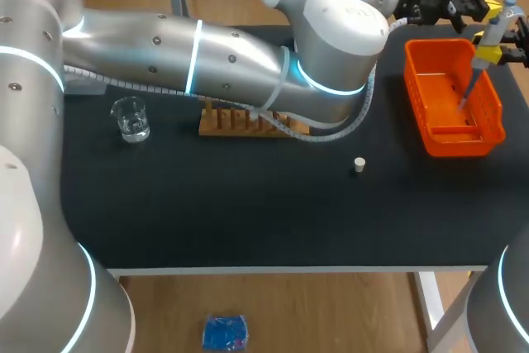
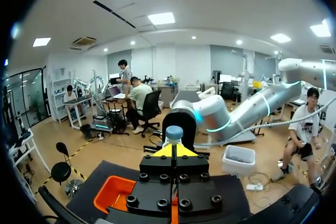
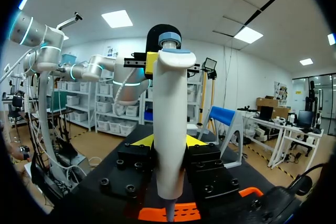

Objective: Invert the test tube, pick up the pipette, mount the tip to pipette, aspirate from beaker and dispense into the tube, eject the tip, return the pipette, and cap with the stopper.

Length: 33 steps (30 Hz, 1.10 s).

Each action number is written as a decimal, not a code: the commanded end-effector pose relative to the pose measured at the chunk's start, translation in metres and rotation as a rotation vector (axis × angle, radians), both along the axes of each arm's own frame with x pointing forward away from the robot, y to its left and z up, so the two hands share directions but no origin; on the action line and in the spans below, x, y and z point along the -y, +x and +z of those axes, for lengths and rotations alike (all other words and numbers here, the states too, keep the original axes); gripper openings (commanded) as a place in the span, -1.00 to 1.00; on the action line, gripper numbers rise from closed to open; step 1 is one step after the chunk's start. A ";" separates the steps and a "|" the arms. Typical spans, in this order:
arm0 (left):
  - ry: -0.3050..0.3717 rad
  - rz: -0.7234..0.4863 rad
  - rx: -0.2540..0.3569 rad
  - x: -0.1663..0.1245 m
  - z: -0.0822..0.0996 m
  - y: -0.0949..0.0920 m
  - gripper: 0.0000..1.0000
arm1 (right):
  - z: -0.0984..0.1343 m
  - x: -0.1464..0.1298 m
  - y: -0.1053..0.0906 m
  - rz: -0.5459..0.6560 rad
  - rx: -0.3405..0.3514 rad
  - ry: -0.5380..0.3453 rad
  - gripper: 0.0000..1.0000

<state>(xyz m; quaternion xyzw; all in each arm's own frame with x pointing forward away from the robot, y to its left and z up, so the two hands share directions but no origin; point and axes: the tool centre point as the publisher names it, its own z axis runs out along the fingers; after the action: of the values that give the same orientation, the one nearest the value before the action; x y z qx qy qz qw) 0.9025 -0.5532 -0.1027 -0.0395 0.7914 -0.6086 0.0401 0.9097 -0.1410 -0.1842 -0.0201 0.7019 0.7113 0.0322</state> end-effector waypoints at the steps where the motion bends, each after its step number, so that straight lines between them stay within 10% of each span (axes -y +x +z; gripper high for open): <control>1: -0.130 -0.003 0.012 0.006 -0.011 0.002 -1.00 | 0.004 0.000 0.002 0.004 0.001 0.000 -1.00; 33: -0.104 -0.003 -0.020 0.014 -0.027 0.005 -1.00 | 0.004 0.000 0.002 0.004 0.001 0.000 -1.00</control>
<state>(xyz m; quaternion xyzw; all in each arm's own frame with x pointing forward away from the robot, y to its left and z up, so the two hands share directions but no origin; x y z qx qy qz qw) 0.9056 -0.5594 -0.1128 -0.0479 0.7937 -0.6059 0.0254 0.9101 -0.1423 -0.1907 -0.0198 0.7016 0.7115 0.0323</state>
